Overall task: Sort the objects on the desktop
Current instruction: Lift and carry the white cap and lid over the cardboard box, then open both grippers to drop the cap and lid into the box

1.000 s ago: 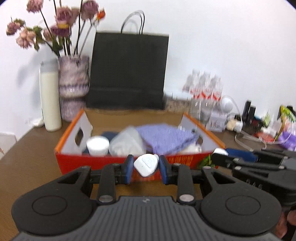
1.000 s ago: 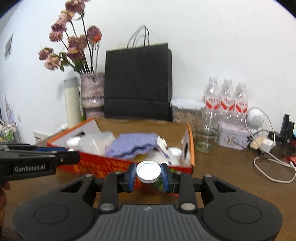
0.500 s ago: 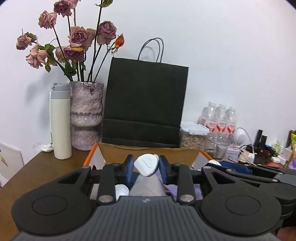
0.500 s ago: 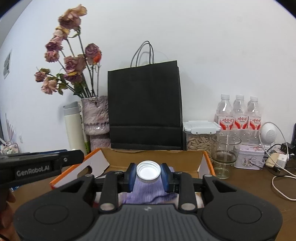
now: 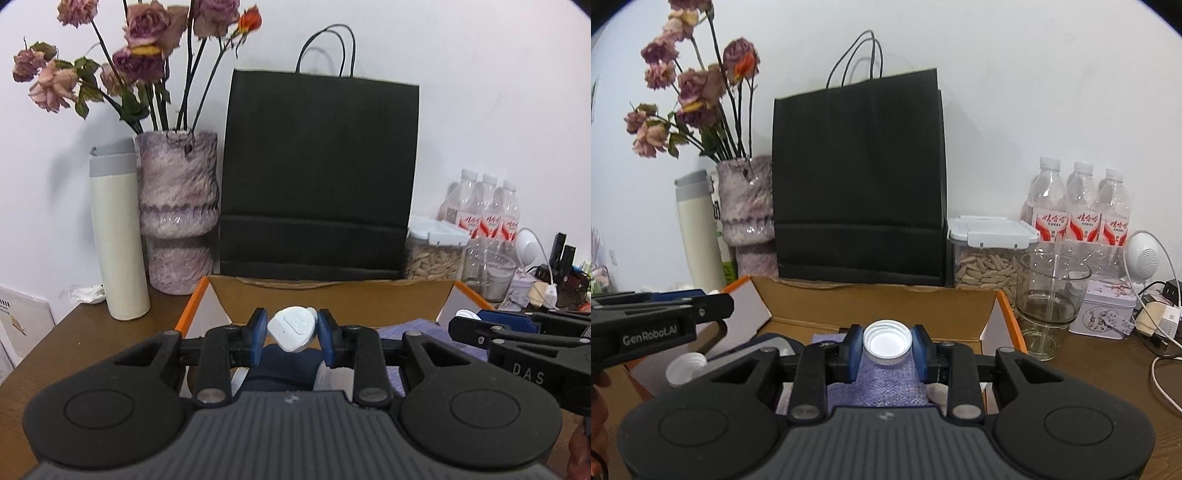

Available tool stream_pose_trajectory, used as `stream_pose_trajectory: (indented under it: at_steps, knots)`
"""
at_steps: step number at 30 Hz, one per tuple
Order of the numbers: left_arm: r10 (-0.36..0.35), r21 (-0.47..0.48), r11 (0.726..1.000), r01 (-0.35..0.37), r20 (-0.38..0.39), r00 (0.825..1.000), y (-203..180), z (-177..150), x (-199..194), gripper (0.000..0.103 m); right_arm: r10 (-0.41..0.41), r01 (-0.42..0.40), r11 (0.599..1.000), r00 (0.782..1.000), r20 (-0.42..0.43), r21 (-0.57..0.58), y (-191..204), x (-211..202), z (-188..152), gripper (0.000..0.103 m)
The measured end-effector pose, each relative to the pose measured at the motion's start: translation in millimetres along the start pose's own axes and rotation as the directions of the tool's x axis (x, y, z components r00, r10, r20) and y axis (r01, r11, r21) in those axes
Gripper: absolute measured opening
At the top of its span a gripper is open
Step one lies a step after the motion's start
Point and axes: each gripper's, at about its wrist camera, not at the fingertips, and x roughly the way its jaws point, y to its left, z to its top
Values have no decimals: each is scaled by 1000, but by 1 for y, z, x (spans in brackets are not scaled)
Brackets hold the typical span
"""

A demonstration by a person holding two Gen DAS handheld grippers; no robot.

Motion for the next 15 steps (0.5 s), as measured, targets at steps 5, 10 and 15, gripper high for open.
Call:
stream_pose_trajectory:
  at_steps: [5, 10, 15]
  knots:
    - [-1, 7, 1000, 1, -12, 1000, 0, -2, 4, 30, -4, 4, 1000, 1000, -19, -21, 2, 7, -5, 27]
    - [10, 18, 1000, -10, 6, 1000, -3, -3, -1, 48, -11, 11, 1000, 1000, -19, -24, 3, 6, -6, 45]
    - [43, 11, 999, -44, 29, 999, -3, -2, -5, 89, -25, 25, 1000, 1000, 8, -16, 1, 1, -6, 74]
